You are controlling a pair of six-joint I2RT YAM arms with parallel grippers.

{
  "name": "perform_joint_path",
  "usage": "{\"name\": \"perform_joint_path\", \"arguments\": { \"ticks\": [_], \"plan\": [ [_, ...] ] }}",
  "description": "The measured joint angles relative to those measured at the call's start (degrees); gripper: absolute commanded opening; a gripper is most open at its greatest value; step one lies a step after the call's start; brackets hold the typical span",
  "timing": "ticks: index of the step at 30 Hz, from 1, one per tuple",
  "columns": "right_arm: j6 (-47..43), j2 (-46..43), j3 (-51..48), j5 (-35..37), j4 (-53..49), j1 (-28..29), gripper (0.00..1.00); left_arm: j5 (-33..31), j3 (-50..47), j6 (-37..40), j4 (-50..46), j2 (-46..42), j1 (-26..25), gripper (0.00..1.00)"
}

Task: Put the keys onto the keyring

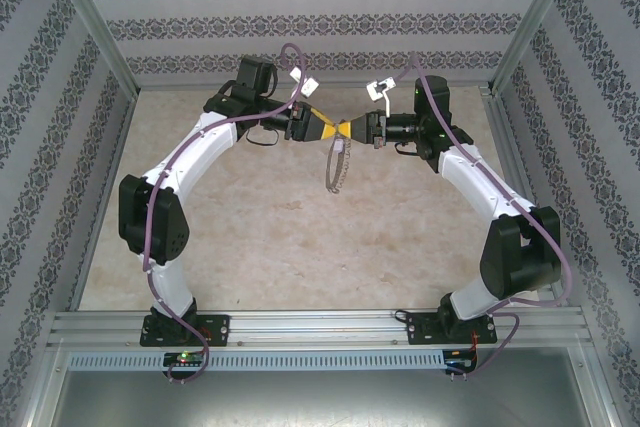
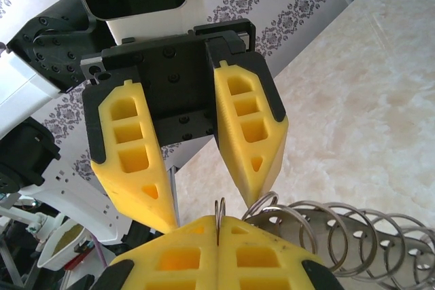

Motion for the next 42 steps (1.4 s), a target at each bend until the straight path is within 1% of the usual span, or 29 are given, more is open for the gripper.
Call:
{"name": "perform_joint_path", "arguments": {
  "ticks": [6,10,14,17,20,21,22,23,24,25,28,35,42],
  "plan": [
    [0.0,0.0,0.0,-0.2,0.0,0.0,0.0,0.0,0.1,-0.9,0.7,0.0,-0.4,0.34],
    [0.0,0.0,0.0,-0.2,0.0,0.0,0.0,0.0,0.3,-1.3,1.1,0.2,-0.7,0.26],
    [0.0,0.0,0.0,-0.4,0.0,0.0,0.0,-0.1,0.6,-1.9,1.4,0.3,-0.7,0.13],
    [0.0,0.0,0.0,-0.8,0.0,0.0,0.0,-0.2,0.6,-2.4,1.6,0.5,-0.7,0.0],
    [0.0,0.0,0.0,-0.7,-0.1,0.0,0.0,0.0,0.6,-2.4,2.1,0.7,-0.7,0.0],
    [0.0,0.0,0.0,-0.7,-0.2,0.0,0.02,0.0,0.6,-2.5,2.2,0.7,-0.7,0.0],
    [0.0,0.0,0.0,-0.7,-0.2,0.0,0.17,0.0,0.6,-2.5,2.3,0.7,-0.7,0.0],
    [0.2,0.0,0.0,-0.6,-0.2,-0.1,0.27,0.0,0.6,-2.6,2.5,0.7,-0.7,0.0],
    [0.4,0.0,0.0,-0.5,0.1,-0.1,0.34,0.0,0.6,-2.6,2.9,0.7,-0.7,0.0],
    [0.4,0.0,0.0,-0.5,0.3,-0.2,0.37,-0.1,0.5,-2.8,3.4,0.7,-0.8,0.0],
    [0.7,-0.4,-0.4,-0.4,1.7,-0.6,0.39,0.0,0.3,-3.5,5.1,0.7,-1.0,0.0],
    [1.8,-4.0,-4.6,-0.3,4.0,-2.4,0.41,0.0,-0.7,-5.8,9.0,0.7,-1.0,0.0],
    [2.0,-5.5,-8.2,-0.3,5.5,-2.4,0.43,0.8,-1.0,-7.5,11.5,0.7,-1.0,0.0]
  ]
}}
